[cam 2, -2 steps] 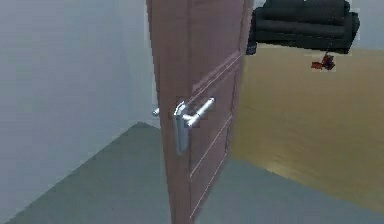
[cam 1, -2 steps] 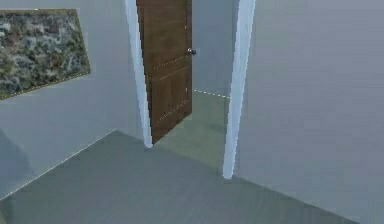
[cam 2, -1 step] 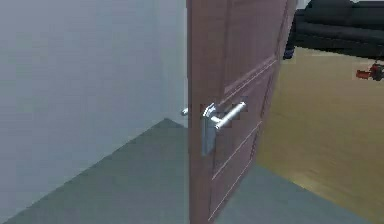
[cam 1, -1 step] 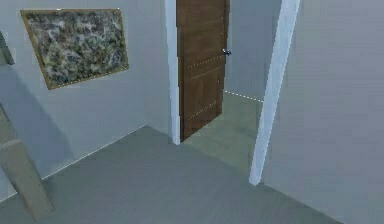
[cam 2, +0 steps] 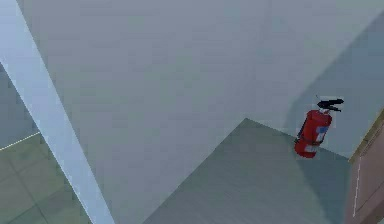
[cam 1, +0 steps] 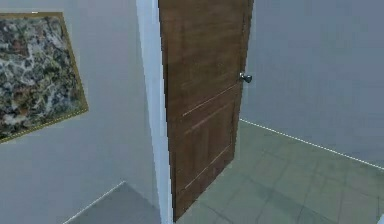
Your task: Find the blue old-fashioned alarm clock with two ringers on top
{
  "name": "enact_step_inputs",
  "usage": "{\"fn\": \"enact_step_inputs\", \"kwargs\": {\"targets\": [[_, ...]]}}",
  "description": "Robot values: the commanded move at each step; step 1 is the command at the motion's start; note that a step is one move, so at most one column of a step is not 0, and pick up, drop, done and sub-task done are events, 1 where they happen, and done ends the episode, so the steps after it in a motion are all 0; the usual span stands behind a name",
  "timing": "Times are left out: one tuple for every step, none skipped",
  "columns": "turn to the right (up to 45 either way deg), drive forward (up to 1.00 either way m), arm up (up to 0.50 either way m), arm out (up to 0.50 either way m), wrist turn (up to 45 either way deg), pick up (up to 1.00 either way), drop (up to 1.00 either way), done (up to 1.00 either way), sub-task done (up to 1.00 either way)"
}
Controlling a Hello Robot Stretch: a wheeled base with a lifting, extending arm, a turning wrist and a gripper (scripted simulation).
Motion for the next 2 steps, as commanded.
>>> {"fn": "enact_step_inputs", "kwargs": {"targets": [[-3.0, 0.00, 0.00, 0.00, 0.0, 0.00, 0.00, 0.00, 0.00], [0.0, 0.70, 0.00, 0.00, 0.0, 0.00, 0.00, 0.00, 0.00]]}}
